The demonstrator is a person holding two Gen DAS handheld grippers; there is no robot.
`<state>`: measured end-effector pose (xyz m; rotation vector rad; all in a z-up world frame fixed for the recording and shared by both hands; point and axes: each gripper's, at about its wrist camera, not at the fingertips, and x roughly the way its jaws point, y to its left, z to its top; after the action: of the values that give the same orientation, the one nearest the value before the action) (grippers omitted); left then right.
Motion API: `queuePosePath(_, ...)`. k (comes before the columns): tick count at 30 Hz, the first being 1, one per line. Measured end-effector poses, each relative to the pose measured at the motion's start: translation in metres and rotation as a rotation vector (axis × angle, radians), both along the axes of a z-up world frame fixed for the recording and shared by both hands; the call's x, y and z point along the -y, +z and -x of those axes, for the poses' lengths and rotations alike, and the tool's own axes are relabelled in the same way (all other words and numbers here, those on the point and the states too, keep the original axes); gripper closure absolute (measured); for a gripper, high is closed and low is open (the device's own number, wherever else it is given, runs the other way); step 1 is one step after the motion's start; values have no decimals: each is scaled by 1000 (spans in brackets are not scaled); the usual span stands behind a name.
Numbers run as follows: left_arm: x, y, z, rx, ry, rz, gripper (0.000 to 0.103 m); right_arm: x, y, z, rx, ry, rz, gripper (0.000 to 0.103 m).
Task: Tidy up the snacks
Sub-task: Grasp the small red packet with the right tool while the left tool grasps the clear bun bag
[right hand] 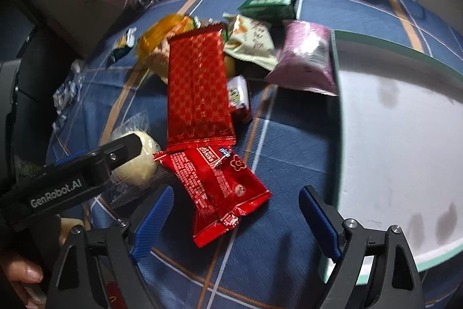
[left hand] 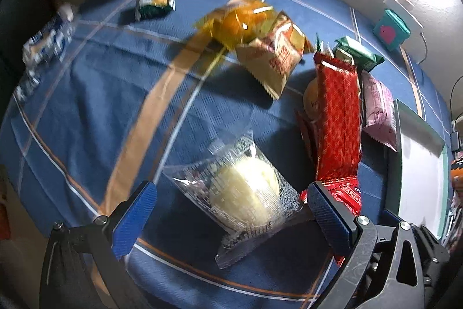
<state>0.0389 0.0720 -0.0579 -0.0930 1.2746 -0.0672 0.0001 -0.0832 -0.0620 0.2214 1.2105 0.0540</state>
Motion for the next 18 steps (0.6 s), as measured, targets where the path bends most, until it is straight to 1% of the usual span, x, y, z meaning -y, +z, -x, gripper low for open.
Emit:
queuePosePath(1,0,-4,-1,-15,4,7,0,-2,-4,-3,-5,7,6,17)
queuePosePath(3,-1,-10,-3,-37,11,23,2,-10,-12,-12,1,23,27,19)
queuePosePath(4,-1,-13,-4,-48,16,37,7,-14,-16,-16,4,29,36,21)
queuePosePath(6,-3,-18,-5,-66,25,65,13,-21,-24,-24,5,38,59,25)
queuePosePath(8,-4,-23,-7,-80,33,86,16,-23,-26,-23,-14,46,37,27)
queuePosePath(11,-5,-28,-4,-87,40,97,22,-26,-29,-24,-33,59,34,30)
queuePosePath(13,-4,-29,-3,-85,34,117,34,-27,-31,-24,-40,66,39,33)
queuePosePath(14,-3,-29,-2,-81,31,120,36,-27,-31,-24,-44,69,39,34)
queuePosePath(15,-2,-30,-1,-79,27,120,42,-27,-31,-24,-43,71,43,37)
queuePosePath(18,1,-28,0,-71,23,120,47,-23,-30,-21,-57,66,35,38)
